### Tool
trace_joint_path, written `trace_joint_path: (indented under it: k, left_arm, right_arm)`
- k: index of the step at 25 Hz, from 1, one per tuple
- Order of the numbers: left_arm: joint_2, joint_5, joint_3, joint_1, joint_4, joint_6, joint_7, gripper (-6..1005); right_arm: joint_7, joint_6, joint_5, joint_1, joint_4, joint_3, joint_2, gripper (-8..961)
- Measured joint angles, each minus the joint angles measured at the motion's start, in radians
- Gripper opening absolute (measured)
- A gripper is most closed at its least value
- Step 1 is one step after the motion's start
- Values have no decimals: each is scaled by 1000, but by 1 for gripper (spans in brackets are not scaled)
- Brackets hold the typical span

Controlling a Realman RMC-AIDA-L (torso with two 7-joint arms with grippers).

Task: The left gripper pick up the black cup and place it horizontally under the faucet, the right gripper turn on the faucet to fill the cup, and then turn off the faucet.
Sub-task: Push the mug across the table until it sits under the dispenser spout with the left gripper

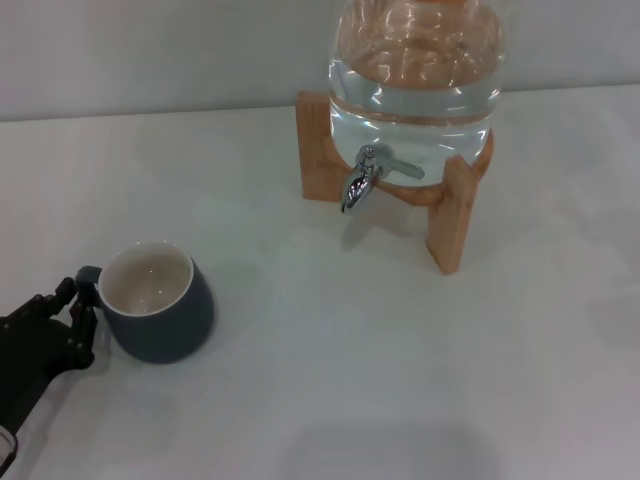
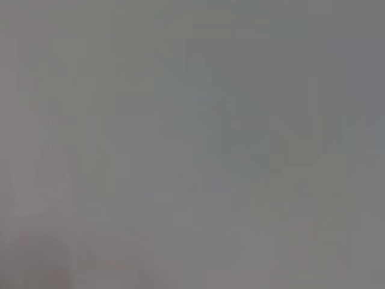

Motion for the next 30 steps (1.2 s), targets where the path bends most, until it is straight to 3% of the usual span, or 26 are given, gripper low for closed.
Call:
trace_joint_path:
  k: [4,9,30]
  left_arm:
    - [0,10,1,0,0,1,0,202]
    - [0,20,1,0,0,1,0,125]
    - [-1,19,-5,-5,0,-37,-1,129]
  right_arm:
    - [0,1,0,-1,0,0,0,839]
    - [0,3,0,-3,-2,0,0,839]
    - [1,3,0,-3,-1,0,0,838]
